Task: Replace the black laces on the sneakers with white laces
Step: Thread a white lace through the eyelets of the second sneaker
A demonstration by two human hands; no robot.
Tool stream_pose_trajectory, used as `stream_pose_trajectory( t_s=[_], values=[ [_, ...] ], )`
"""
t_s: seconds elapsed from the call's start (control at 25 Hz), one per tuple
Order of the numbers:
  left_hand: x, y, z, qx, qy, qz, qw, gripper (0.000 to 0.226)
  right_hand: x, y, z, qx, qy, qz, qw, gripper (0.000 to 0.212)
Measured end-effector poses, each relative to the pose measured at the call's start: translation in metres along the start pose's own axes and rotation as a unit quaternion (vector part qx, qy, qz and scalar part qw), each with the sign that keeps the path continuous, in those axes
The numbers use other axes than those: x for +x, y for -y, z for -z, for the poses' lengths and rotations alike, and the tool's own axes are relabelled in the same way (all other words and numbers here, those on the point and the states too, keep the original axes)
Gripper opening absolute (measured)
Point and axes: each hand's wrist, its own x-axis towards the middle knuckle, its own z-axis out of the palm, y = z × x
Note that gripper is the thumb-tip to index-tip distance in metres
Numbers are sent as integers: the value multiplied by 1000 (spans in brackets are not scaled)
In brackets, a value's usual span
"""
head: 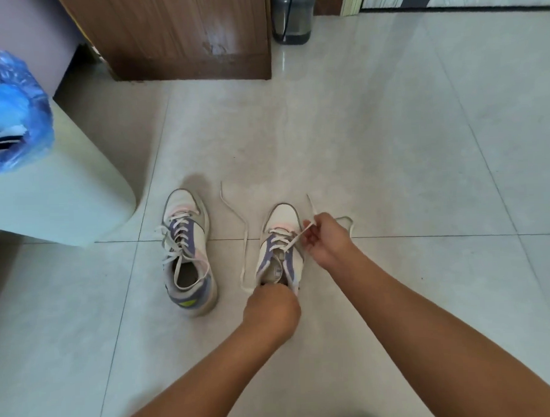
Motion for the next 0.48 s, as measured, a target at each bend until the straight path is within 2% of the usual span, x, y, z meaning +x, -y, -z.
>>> stream_pose_trajectory(
  t_s=[0.08, 0.16, 0.32, 0.4, 0.48],
  values=[
    [3, -3, 4, 41, -55, -7, 998, 36, 2, 15, 16, 126, 67, -40, 989, 23],
    [10, 1, 8, 45, -94, 0, 995, 36, 9, 37, 38, 183, 99, -24, 978, 20],
    [32, 20, 10, 53, -72, 42, 995, 35, 30, 92, 101, 272, 86, 69, 956, 35],
    [35, 21, 11, -28, -79, 54, 995, 34, 35, 115, 135, 278, 69, 105, 952, 36],
    [32, 19, 17, -148, -95, 56, 983, 30, 39, 133, 168, 254, 40, 115, 960, 47]
  ],
)
